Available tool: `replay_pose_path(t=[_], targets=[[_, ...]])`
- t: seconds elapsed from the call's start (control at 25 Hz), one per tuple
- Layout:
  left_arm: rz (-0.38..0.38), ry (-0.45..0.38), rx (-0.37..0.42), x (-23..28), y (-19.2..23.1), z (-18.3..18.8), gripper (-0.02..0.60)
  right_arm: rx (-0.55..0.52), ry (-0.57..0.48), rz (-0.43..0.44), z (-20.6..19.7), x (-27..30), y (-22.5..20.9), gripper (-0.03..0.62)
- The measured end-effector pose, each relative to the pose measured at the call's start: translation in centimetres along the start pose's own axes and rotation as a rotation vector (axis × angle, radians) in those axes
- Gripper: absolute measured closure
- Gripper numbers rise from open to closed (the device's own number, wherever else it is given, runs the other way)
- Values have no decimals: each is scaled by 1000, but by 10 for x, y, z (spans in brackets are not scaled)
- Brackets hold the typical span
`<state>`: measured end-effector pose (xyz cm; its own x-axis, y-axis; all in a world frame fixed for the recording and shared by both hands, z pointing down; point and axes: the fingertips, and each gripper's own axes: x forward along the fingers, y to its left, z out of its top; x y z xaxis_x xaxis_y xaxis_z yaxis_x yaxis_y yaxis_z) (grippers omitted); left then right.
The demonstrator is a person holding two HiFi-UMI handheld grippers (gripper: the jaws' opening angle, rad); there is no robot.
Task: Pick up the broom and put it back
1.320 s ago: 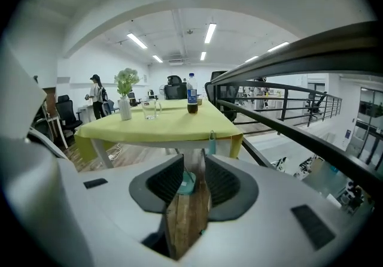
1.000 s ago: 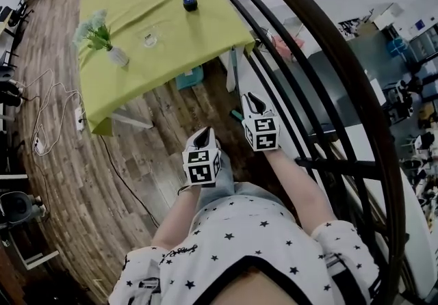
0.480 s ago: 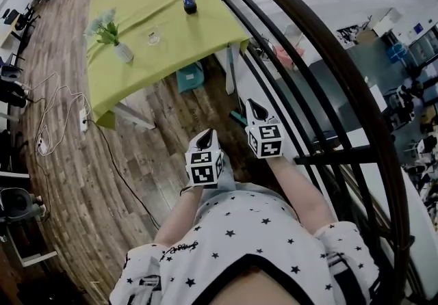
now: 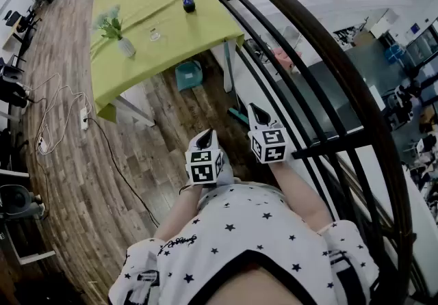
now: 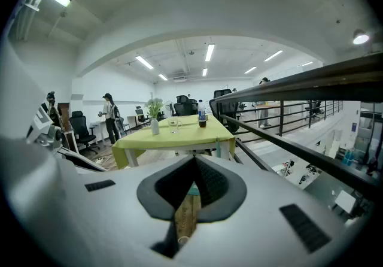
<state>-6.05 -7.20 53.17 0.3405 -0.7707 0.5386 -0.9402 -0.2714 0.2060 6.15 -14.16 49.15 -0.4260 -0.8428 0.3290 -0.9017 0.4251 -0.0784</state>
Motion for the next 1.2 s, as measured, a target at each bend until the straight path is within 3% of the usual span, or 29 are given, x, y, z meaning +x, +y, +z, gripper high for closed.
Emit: replay_pose_path(t=[0.52, 1.2], targets=[[-5, 3, 24, -30, -11, -19, 571, 41, 21, -10, -18, -53, 10, 600], [0, -1, 6, -41, -11, -27, 571, 20, 17, -12, -23, -65, 19, 600]])
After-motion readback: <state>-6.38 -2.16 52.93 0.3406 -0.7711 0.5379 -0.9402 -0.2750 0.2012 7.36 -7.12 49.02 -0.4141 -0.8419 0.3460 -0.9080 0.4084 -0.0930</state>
